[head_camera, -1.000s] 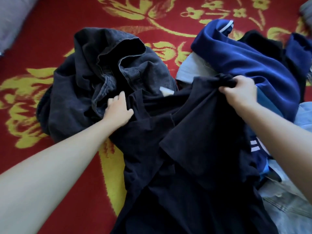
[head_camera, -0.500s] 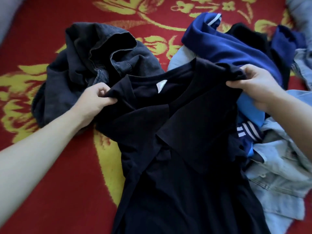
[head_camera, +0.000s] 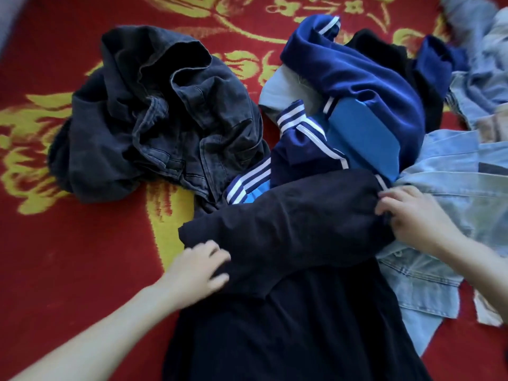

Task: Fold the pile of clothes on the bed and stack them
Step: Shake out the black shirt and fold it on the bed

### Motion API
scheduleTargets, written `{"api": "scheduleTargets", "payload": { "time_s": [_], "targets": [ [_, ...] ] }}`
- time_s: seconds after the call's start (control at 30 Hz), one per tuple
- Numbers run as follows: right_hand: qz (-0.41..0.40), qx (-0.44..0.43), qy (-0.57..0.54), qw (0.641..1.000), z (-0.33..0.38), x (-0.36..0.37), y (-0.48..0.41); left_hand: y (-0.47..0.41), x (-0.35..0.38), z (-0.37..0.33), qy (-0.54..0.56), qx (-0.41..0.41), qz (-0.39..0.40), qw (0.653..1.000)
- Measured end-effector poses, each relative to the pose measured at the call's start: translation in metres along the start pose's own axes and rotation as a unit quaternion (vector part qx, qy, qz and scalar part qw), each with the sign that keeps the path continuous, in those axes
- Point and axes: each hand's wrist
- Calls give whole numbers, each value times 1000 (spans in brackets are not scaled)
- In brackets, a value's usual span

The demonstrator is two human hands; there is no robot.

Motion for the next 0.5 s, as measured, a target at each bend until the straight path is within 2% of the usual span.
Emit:
{"api": "scheduleTargets", "payload": {
  "time_s": [0.07,0.17,0.23,0.4,0.5],
  "targets": [
    [-56,-32,9,998,15,1,-10,-12,-4,10,-43,-54,-68,995],
    [-65,-46,19,997,34,6,-32,-26,-13,20,-92,-174,19,980],
    [-6,-30,41,999,42,5,-47,-31,-13,32,-67,-207,78,973],
    [179,31,90,979,40,4,-66,-32,-16,44,70,-174,27,982],
    [190,53,90,976,31,5,-70,-25,-34,55,155,-147,25,977]
  ]
}}
Point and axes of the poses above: each hand's wrist, its own y-axis away from the middle knuckle, its own x-axis out of the palm, z = x × y, and after that the axes turned 4 degrees about x, right-handed
